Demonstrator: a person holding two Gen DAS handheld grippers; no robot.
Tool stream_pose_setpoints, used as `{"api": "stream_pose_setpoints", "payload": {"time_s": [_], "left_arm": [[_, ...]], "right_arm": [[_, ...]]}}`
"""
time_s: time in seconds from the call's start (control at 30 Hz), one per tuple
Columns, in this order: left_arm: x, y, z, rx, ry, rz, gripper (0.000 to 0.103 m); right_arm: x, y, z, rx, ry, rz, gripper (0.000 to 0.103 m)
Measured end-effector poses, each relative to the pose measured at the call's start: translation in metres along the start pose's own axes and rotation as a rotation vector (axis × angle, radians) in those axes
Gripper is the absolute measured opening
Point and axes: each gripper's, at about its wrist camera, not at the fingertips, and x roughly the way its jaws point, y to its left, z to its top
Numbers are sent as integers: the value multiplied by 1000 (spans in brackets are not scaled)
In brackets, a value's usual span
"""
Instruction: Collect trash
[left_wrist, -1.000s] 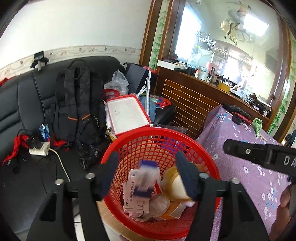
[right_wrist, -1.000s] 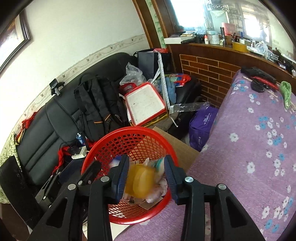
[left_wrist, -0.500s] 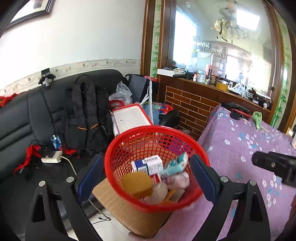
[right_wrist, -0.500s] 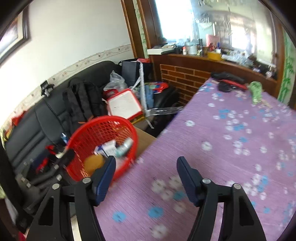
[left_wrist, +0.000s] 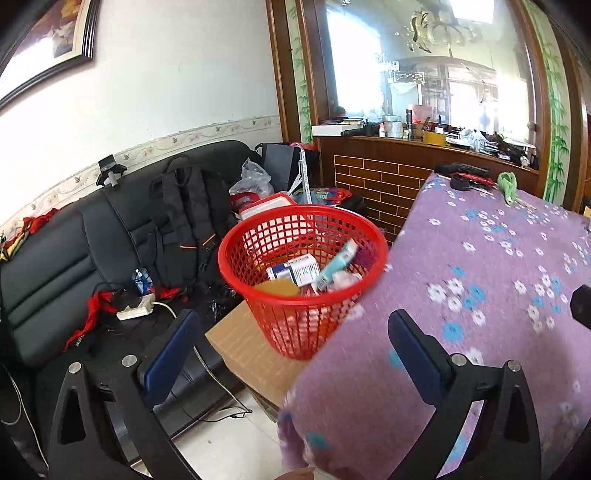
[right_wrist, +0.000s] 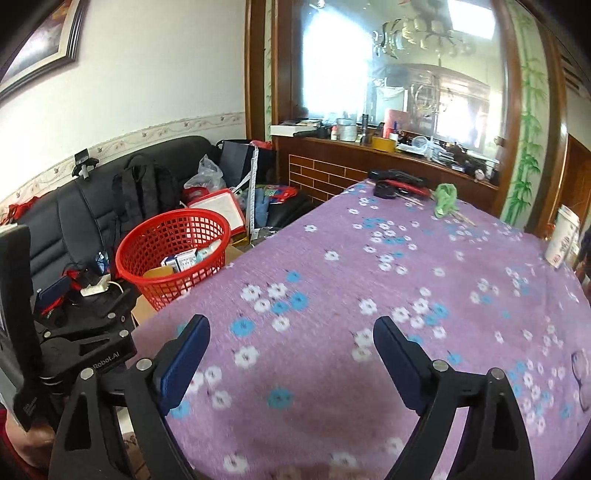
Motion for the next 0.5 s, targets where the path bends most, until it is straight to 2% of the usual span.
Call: {"api": "stream_pose_setpoints", "payload": {"time_s": [0.07, 0.3, 0.5], "left_arm": [[-9, -5, -8, 9, -11, -1, 102], [-22, -14, -14, 4, -1, -88, 102], [-30, -19, -15, 38, -32, -52, 102]], "right_arm": [[-6, -5, -6, 16, 4, -6, 93], [-21, -13, -22, 57, 17, -33, 93], [-29, -9, -23, 49, 3, -55, 93]]}}
